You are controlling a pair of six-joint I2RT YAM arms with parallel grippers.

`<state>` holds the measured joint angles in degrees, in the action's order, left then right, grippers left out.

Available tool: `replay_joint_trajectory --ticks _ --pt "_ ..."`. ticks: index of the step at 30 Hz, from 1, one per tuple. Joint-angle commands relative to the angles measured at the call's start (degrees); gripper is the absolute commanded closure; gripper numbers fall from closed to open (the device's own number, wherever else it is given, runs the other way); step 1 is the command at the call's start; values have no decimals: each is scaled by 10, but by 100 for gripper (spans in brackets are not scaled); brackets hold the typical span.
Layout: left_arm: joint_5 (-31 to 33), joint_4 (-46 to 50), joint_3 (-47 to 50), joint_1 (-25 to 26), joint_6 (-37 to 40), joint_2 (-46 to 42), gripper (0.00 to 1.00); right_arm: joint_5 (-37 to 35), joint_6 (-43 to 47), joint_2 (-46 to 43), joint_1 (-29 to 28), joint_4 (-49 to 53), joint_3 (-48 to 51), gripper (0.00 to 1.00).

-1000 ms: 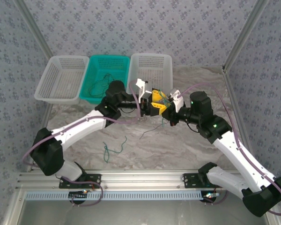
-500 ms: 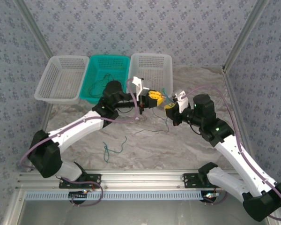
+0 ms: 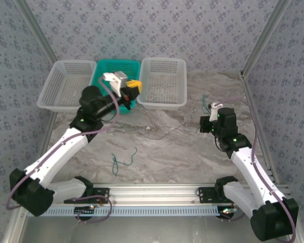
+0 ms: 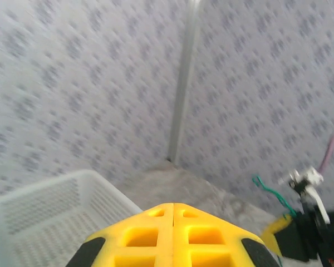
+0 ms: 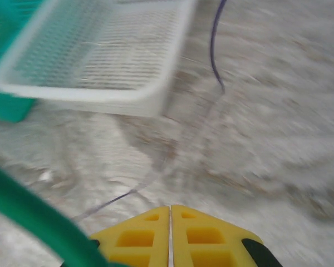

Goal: Untangle the cables

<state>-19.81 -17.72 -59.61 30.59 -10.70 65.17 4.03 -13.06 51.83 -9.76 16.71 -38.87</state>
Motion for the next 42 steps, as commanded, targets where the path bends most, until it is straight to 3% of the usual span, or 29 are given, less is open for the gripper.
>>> replay_joint_trajectory --ticks 1,4,8,9,11,14,17,21,28,33,39,42 --pt "43 11 -15 -33 -30 -34 100 -43 -93 8 58 25 10 100" --pt "-12 31 -33 -47 -28 -26 100 89 -87 1 76 -50 42 100" --pt "-176 4 -37 -12 12 25 100 253 -53 -15 42 -123 44 100" --pt "-182 12 -36 6 38 35 100 262 -39 -17 30 -114 34 100" --pt "-179 7 -26 44 91 61 84 272 -14 -17 11 -70 -1 100" --pt "-192 -72 8 60 76 103 62 277 -38 -6 1 -14 -65 100" --pt "-192 -176 59 67 53 126 48 288 -116 8 -1 17 -126 100" --pt "-183 -239 88 78 55 145 42 389 -119 24 -16 -8 -176 100" --pt "-188 -240 20 81 62 174 26 410 -9 70 -79 83 -246 100" --pt "-200 -238 -34 75 74 208 26 414 26 102 -120 120 -270 100" --pt "-261 -222 -89 76 83 242 26 411 35 125 -145 137 -289 100" --pt "-250 -210 -97 76 93 250 28 411 27 124 -152 127 -290 100"
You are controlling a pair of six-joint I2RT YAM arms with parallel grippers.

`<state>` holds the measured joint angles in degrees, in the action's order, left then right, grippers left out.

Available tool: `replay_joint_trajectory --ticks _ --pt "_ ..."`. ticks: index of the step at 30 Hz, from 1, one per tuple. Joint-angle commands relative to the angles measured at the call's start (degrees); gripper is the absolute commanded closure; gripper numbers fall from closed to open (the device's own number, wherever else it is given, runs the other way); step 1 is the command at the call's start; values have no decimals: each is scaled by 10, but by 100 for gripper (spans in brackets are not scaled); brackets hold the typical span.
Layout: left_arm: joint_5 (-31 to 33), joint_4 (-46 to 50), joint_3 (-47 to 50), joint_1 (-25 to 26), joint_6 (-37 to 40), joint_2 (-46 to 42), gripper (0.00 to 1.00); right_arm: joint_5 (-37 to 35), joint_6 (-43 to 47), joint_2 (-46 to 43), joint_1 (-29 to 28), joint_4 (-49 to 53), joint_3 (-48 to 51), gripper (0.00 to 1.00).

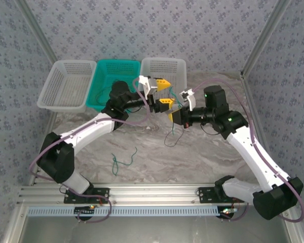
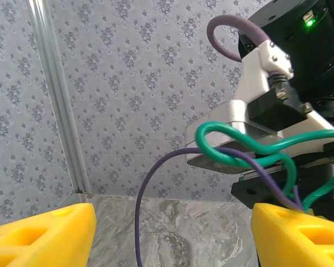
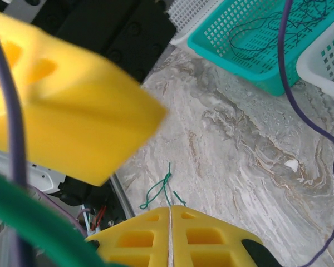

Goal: Untangle the cables

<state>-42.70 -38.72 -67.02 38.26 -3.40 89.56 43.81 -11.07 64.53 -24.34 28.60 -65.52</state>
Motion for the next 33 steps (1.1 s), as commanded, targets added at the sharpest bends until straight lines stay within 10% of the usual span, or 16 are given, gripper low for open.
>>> replay_joint_trajectory --ticks 1,4,6,7,8,19,33 --pt "-11 6 -26 -1 24 10 28 16 6 -3 -10 3 -23 100" --pt "7 -5 -34 -1 19 21 36 21 4 -3 -23 -3 -23 100" --pt "5 -22 -41 -2 2 29 66 19 7 -2 -29 -2 -23 100" --pt "6 -32 -43 -2 -7 31 96 16 8 -2 -30 0 -23 100" --pt "15 -40 -43 -3 -14 28 100 10 11 -4 -30 4 -23 100" --pt "165 -44 21 -52 -115 -83 100 -97 -25 -45 43 -23 93 85" --pt "224 55 1 -54 -81 -158 100 -208 -109 -30 145 -51 223 100"
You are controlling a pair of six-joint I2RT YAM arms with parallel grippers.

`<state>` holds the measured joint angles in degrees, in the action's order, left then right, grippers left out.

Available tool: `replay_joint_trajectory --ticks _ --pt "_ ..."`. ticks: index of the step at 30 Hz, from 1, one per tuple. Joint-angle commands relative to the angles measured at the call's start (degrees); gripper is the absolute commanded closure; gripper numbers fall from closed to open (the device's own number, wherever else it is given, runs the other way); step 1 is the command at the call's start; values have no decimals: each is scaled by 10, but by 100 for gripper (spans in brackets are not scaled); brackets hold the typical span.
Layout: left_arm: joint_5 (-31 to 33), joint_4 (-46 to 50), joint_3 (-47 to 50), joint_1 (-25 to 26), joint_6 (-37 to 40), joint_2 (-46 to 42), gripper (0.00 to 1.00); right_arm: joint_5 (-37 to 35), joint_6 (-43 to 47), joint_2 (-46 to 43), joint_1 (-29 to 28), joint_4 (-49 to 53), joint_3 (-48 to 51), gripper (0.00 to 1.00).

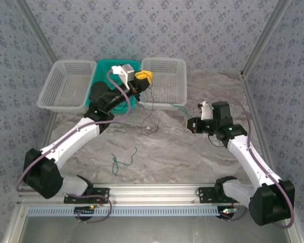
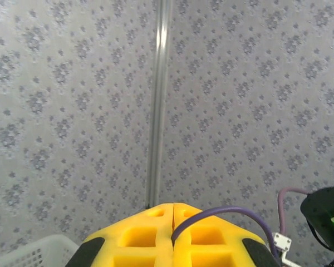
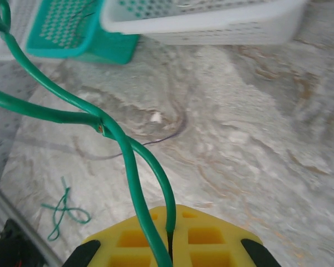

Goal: Untangle the cables

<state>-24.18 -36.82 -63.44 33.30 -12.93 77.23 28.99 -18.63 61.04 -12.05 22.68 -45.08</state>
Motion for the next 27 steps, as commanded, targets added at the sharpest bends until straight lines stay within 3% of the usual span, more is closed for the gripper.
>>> replay_joint_trajectory --ticks 1,11,20,27 --pt "44 57 -48 -6 19 -39 100 -54 -42 5 31 2 29 100" --pt "69 183 -248 -38 74 -1 100 -23 -77 21 43 -64 68 100" --pt "52 186 -477 -113 104 148 100 -12 -76 18 43 -60 65 100" --pt "102 233 -581 -181 142 252 100 -7 -64 0 45 -38 69 100"
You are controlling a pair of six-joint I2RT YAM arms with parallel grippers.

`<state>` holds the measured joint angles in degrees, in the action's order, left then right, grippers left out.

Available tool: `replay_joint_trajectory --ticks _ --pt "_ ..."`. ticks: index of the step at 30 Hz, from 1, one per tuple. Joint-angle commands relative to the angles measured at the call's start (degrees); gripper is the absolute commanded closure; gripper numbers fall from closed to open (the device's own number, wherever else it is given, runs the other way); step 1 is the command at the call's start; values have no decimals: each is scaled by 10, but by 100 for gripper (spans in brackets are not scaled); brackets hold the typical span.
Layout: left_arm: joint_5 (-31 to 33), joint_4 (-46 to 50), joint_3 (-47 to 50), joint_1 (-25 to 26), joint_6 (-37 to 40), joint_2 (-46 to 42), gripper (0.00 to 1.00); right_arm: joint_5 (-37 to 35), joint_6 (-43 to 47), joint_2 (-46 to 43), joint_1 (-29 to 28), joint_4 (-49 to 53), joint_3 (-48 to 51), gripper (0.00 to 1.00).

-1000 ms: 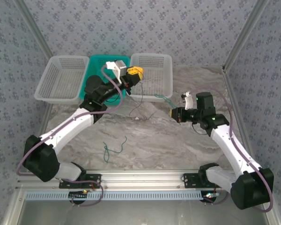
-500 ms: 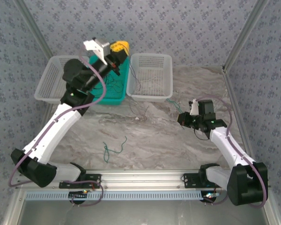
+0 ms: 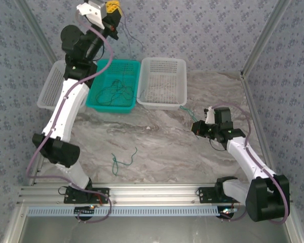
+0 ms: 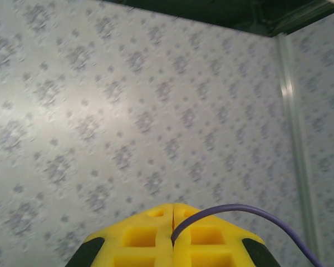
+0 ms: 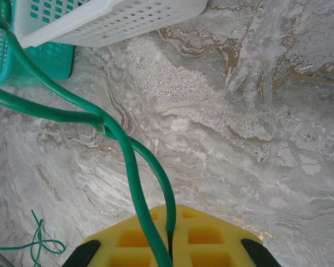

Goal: Untangle the cables

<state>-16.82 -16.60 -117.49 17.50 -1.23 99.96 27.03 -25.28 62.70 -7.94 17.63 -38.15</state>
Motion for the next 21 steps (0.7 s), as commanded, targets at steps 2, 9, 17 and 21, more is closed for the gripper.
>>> replay_joint_trajectory --ticks 2,9,17,21 --pt "33 59 -69 -47 17 54 100 12 7 -22 5 20 -1 100" --pt "15 117 -61 -97 -45 114 100 17 -1 -19 7 10 -1 100" --pt "9 94 54 -102 -90 82 38 23 -6 -41 2 22 -28 100" --pt "-42 56 154 -96 -136 8 30 25 -2 -58 -2 40 -56 100"
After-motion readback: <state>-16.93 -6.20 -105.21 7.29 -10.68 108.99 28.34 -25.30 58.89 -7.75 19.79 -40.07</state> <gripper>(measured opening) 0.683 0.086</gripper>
